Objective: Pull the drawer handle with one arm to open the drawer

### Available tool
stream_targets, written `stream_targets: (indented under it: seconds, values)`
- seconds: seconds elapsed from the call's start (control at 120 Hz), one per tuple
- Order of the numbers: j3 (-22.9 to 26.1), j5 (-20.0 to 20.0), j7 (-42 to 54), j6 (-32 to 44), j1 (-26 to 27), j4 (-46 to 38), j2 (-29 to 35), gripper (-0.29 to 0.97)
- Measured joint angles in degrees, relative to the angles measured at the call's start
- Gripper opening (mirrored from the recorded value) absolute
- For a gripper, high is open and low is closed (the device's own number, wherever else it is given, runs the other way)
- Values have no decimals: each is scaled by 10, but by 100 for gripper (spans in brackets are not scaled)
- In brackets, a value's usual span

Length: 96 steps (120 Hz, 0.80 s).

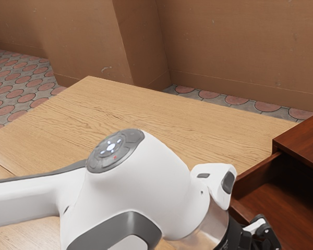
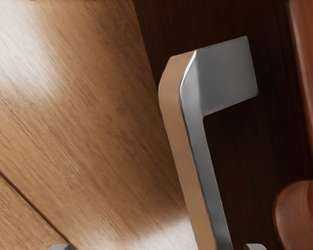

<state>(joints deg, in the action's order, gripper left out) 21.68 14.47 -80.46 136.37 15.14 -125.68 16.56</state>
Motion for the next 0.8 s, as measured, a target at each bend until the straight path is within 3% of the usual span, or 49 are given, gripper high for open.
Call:
stream_targets:
  seconds: [0.483, 0.65, 0.8]
  values:
    - [-14, 0, -4, -10, -1, -6, 32, 61]
    - [-38, -4, -4, -128, -6, 121, 2, 63]
    - [-39, -53, -4, -265, -18, 239, -60, 64]
